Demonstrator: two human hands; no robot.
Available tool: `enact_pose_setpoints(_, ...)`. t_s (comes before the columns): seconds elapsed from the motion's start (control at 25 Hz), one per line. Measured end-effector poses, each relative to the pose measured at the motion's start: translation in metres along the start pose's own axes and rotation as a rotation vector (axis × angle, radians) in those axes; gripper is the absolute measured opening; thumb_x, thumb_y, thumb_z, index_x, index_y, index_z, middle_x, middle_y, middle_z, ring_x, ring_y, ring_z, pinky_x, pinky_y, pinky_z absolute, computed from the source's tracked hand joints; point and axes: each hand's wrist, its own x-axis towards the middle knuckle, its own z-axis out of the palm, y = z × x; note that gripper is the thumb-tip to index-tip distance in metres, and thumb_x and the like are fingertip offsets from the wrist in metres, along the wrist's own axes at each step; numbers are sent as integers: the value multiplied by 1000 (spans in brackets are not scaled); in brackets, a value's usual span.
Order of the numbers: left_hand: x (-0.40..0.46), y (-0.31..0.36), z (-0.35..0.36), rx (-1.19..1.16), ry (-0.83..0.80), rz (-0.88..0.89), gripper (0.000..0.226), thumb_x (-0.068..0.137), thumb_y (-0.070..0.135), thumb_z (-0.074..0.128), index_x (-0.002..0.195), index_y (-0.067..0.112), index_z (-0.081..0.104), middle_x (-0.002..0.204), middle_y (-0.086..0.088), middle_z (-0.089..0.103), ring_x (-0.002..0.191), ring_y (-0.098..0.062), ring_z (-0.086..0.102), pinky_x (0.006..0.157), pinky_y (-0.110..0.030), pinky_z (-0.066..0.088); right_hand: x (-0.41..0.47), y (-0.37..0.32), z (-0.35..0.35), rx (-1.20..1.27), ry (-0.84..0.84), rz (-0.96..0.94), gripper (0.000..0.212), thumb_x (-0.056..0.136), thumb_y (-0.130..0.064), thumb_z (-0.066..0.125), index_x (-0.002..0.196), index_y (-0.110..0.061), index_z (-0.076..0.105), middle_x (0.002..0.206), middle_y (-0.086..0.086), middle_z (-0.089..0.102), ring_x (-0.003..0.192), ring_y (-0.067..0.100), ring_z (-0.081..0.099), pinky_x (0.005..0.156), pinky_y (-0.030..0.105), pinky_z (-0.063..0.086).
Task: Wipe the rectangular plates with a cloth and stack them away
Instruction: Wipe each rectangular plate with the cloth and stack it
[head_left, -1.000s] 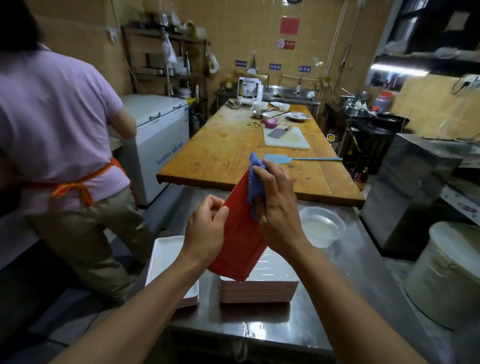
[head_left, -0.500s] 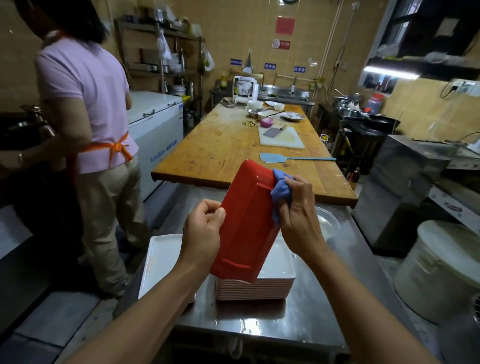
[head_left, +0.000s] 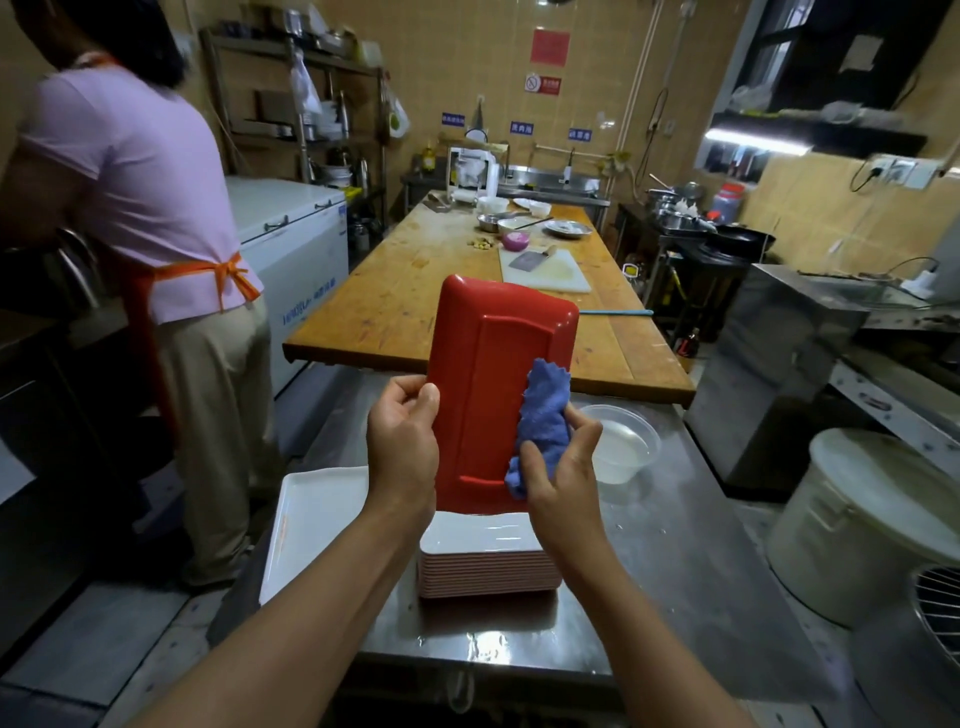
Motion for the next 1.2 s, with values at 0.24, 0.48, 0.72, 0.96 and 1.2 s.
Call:
enact_pose_setpoints(0.24, 5, -6, 3, 23, -125, -190, 17, 101, 25, 37, 98, 23, 53, 95, -4, 68, 83, -18, 66, 63, -31, 52, 22, -10, -19, 200, 103, 60, 46, 75, 3, 63, 99, -29, 41, 79, 0, 62, 56, 3, 61, 50, 20, 51)
enact_pose_setpoints(0.48, 44, 33, 3, 579, -280, 124, 89, 76, 39, 72, 145, 22, 17, 146, -7, 33, 131, -23, 38, 102, -46, 40, 35, -15, -44, 42, -25, 51, 45, 60, -11, 65, 94, -31, 44, 83, 6, 63, 55, 2, 60, 48, 19, 48)
enact_pose_setpoints(0.72, 79, 77, 17, 860, -769, 118, 55, 65, 36, 81, 113, 28, 55, 110, 5, 65, 98, -12, 63, 72, -21, 49, 43, -25, -61, -42, -216, 14, 47, 59, -8, 66, 96, -25, 45, 90, 14, 61, 57, 12, 59, 49, 25, 50)
enact_pose_setpoints(0.96, 72, 66, 8, 567, -720, 80, 30, 65, 19, 83, 88, 24, 65, 74, 4, 71, 65, -9, 69, 55, -19, 53, 51, -36, -63, -185, -232, -119, 44, 72, -2, 69, 98, -24, 43, 84, -2, 58, 62, 9, 58, 53, 26, 50)
enact_pose_setpoints(1.2, 58, 61, 9, 546, -634, 114, 27, 66, 10, 82, 88, 16, 67, 80, 0, 72, 70, -12, 68, 64, -24, 56, 59, -57, -29, -433, -121, -395, 40, 77, -19, 55, 116, -13, 47, 102, 2, 50, 87, 19, 49, 69, 32, 40)
